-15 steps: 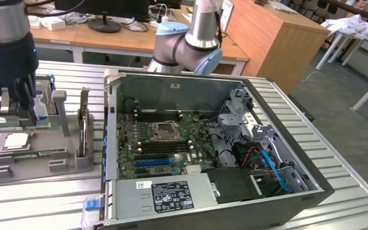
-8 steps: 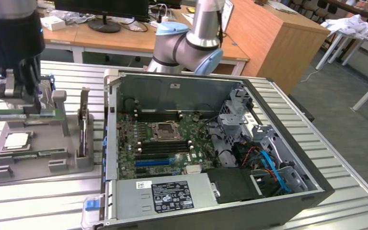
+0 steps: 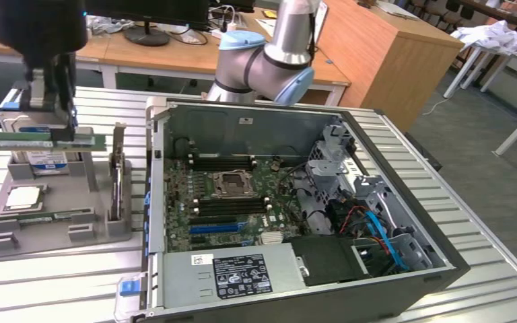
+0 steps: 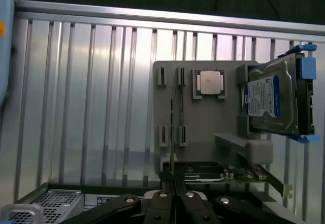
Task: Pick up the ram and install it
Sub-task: 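Pick up the ram and move it above insertion slot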
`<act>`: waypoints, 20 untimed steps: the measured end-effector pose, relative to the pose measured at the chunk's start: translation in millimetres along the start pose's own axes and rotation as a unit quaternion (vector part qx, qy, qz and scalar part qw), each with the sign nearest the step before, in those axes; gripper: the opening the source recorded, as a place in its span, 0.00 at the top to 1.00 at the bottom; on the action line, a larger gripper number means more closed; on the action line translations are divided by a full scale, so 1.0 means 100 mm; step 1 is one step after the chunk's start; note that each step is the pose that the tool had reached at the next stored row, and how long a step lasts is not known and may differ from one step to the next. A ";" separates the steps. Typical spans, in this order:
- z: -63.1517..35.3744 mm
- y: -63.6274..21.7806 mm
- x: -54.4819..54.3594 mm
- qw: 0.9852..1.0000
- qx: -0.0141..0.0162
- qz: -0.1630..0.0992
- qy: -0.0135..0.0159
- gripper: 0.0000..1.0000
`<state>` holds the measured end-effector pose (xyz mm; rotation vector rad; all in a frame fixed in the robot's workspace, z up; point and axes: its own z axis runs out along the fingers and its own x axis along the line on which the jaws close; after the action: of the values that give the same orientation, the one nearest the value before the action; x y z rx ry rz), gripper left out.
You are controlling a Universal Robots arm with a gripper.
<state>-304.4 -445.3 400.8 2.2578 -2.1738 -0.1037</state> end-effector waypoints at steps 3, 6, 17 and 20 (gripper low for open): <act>-0.088 -0.110 0.00 1.000 -0.005 0.000 0.000 0.88; -0.173 -0.227 0.00 1.000 -0.012 0.000 0.000 0.88; -0.414 -0.694 0.01 1.000 -0.032 0.001 -0.001 0.88; -0.438 -0.832 0.01 0.999 -0.034 0.001 -0.001 0.88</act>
<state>-219.1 -445.4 440.3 2.2202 -2.1403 -0.1772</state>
